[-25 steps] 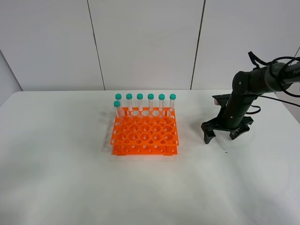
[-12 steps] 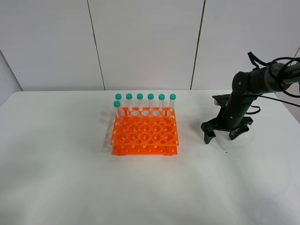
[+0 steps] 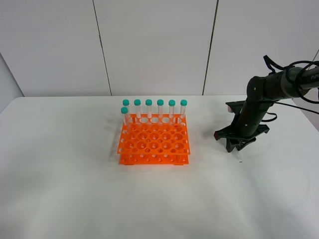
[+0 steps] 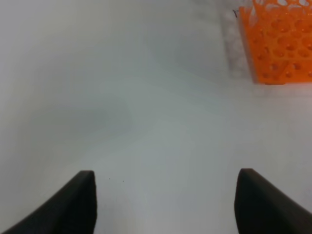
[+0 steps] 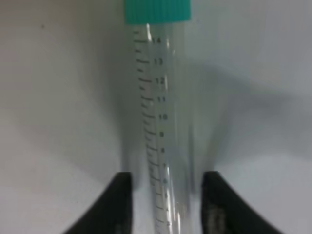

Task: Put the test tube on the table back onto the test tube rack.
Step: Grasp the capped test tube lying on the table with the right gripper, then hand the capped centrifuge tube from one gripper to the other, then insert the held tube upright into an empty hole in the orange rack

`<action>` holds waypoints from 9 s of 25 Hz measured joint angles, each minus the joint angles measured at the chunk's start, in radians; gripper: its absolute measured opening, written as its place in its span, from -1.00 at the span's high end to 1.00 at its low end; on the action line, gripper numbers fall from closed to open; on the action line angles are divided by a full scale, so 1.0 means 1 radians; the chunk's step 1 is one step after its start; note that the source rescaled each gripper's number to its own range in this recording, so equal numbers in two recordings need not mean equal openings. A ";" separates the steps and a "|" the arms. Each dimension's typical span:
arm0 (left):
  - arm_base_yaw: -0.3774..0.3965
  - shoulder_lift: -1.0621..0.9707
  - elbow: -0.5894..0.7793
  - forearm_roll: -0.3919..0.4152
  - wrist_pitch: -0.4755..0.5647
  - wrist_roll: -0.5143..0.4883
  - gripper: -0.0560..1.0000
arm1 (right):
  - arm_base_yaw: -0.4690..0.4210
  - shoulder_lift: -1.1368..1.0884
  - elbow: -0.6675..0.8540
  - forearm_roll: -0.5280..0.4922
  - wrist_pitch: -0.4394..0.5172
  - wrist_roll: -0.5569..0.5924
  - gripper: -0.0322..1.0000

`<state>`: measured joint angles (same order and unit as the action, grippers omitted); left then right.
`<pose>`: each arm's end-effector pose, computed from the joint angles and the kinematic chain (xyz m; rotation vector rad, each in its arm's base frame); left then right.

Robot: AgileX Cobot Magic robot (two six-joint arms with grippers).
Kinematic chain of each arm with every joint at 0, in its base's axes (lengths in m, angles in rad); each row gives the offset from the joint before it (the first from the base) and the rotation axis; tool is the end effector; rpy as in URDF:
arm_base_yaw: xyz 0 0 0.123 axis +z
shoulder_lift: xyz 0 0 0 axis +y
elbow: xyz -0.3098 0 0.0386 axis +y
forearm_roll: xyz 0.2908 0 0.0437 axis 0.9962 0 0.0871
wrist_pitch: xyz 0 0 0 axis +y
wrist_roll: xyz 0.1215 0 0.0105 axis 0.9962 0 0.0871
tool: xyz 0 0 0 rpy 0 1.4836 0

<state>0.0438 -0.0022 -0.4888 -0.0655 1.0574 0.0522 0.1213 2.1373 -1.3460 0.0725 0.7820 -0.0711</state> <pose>0.0343 -0.0055 0.2804 0.0111 2.0483 -0.0187 0.4406 0.0600 0.0662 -0.2186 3.0493 0.0847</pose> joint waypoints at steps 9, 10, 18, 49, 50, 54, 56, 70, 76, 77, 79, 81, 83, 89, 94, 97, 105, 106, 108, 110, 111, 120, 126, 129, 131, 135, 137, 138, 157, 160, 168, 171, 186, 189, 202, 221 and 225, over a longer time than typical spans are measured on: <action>0.000 0.000 0.000 0.000 0.000 0.000 -0.88 | 0.000 0.000 -0.004 -0.072 0.041 -0.004 0.91; 0.000 0.000 0.000 0.000 0.000 0.000 -0.88 | 0.000 -0.006 -0.005 -0.072 0.049 -0.005 0.91; 0.000 0.000 0.000 0.000 0.000 0.000 -0.88 | 0.000 -0.225 -0.005 -0.082 0.152 -0.042 0.91; 0.000 0.000 0.000 0.000 0.000 0.000 -0.88 | 0.162 -0.682 0.316 0.532 -0.004 -0.728 0.91; 0.000 0.000 0.000 0.000 0.000 0.000 -0.88 | 0.162 -0.677 0.316 0.581 0.006 -0.785 0.91; 0.000 0.000 0.000 0.000 0.000 0.000 -0.88 | 0.183 -0.625 0.315 0.765 0.074 -0.942 0.91; 0.000 0.000 0.000 0.000 0.000 0.000 -0.88 | 0.212 -0.593 0.315 0.806 0.068 -0.973 0.91; 0.000 0.173 -0.113 -0.091 -0.123 0.026 -0.88 | 0.271 -0.538 0.314 0.887 0.025 -1.056 0.91; 0.000 0.554 -0.192 -0.355 -0.270 0.199 -0.88 | 0.271 -0.538 0.314 0.892 0.017 -1.066 0.91; 0.000 0.620 -0.197 -0.420 -0.303 0.242 -0.88 | 0.271 -0.538 0.314 0.893 0.017 -1.066 0.91; 0.000 0.732 -0.202 -0.559 -0.356 0.343 -0.88 | 0.271 -0.538 0.314 0.893 0.016 -1.066 0.91; 0.000 0.842 -0.204 -0.727 -0.396 0.487 -0.88 | 0.271 -0.538 0.314 0.894 0.016 -1.066 0.91; 0.000 0.932 -0.204 -0.885 -0.405 0.637 -0.88 | 0.271 -0.538 0.314 0.894 0.013 -1.066 0.91; -0.060 1.143 -0.204 -1.306 -0.414 1.007 -0.88 | 0.271 -0.538 0.314 0.894 -0.005 -1.066 0.91; -0.213 1.283 -0.228 -1.445 -0.479 1.117 -0.88 | 0.271 -0.538 0.314 0.894 -0.005 -1.066 0.91; -0.297 1.359 -0.290 -1.471 -0.510 1.131 -0.88 | 0.271 -0.538 0.314 0.894 -0.005 -1.066 0.91; -0.439 1.493 -0.426 -1.487 -0.526 1.134 -0.88 | 0.271 -0.538 0.314 0.898 -0.005 -1.066 0.91; -0.449 1.504 -0.431 -1.489 -0.526 1.134 -0.88 | 0.271 -0.538 0.314 0.905 -0.004 -1.066 0.91; -0.467 1.524 -0.435 -1.497 -0.531 1.135 -0.88 | 0.271 -0.538 0.314 0.913 0.002 -1.066 0.91; -0.473 1.542 -0.436 -1.511 -0.531 1.135 -0.88 | 0.271 -0.538 0.314 0.931 0.003 -1.067 0.91; -0.475 1.550 -0.436 -1.518 -0.531 1.135 -0.88 | 0.271 -0.538 0.314 0.933 0.006 -1.067 0.91; -0.476 1.562 -0.436 -1.541 -0.534 1.135 -0.88 | 0.271 -0.538 0.314 0.935 0.022 -1.071 0.91; -0.476 1.562 -0.436 -1.541 -0.534 1.135 -0.80 | 0.271 -0.538 0.314 0.946 0.001 -1.072 0.91; -0.476 1.562 -0.436 -1.541 -0.534 1.135 -0.73 | 0.271 -0.538 0.314 0.950 -0.003 -1.073 0.91; -0.476 1.562 -0.436 -1.541 -0.534 1.135 -0.66 | 0.271 -0.538 0.314 0.950 -0.004 -1.073 0.91; -0.476 1.562 -0.436 -1.540 -0.534 1.135 -0.47 | 0.271 -0.538 0.314 0.950 -0.004 -1.073 0.91; -0.476 1.562 -0.436 -1.540 -0.534 1.135 -0.22 | 0.271 -0.538 0.314 0.950 -0.004 -1.073 0.91; -0.476 1.562 -0.436 -1.540 -0.536 1.135 0.03 | 0.271 -0.538 0.314 0.950 -0.004 -1.073 0.91; -0.476 1.562 -0.436 -1.540 -0.531 1.135 0.89 | 0.271 -0.548 0.314 0.915 -0.010 -1.062 -0.69; -0.476 1.562 -0.436 -1.540 -0.530 1.135 0.89 | 0.271 -0.584 0.282 0.821 -0.001 -0.956 -0.94; -0.476 1.562 -0.436 -1.541 -0.530 1.135 0.89 | 0.271 -0.637 0.038 0.303 0.237 -0.433 -1.00; -0.476 1.562 -0.436 -1.541 -0.530 1.135 0.89 | 0.254 -0.637 0.004 0.163 0.258 -0.278 -1.00; -0.476 1.562 -0.436 -1.541 -0.530 1.135 0.89 | -0.109 -0.620 -0.002 0.023 0.322 -0.086 -1.00; -0.476 1.562 -0.436 -1.541 -0.530 1.135 0.89 | -0.105 -0.620 -0.002 0.042 0.345 -0.085 -1.00; -0.476 1.562 -0.436 -1.540 -0.530 1.135 0.89 | -0.102 -0.707 0.134 -0.015 0.427 -0.034 -0.88; -0.476 1.562 -0.436 -1.540 -0.508 1.135 0.89 | -0.102 -1.817 0.844 -0.042 0.242 0.000 -0.88; -0.476 1.562 -0.435 -1.540 -0.500 1.135 0.89 | -0.102 -1.954 0.845 -0.045 0.242 0.007 -0.88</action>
<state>-0.4318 1.5596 -0.9240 -1.6059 0.5569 1.1874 0.0195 0.1831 -0.5006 0.0273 1.0239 -0.0641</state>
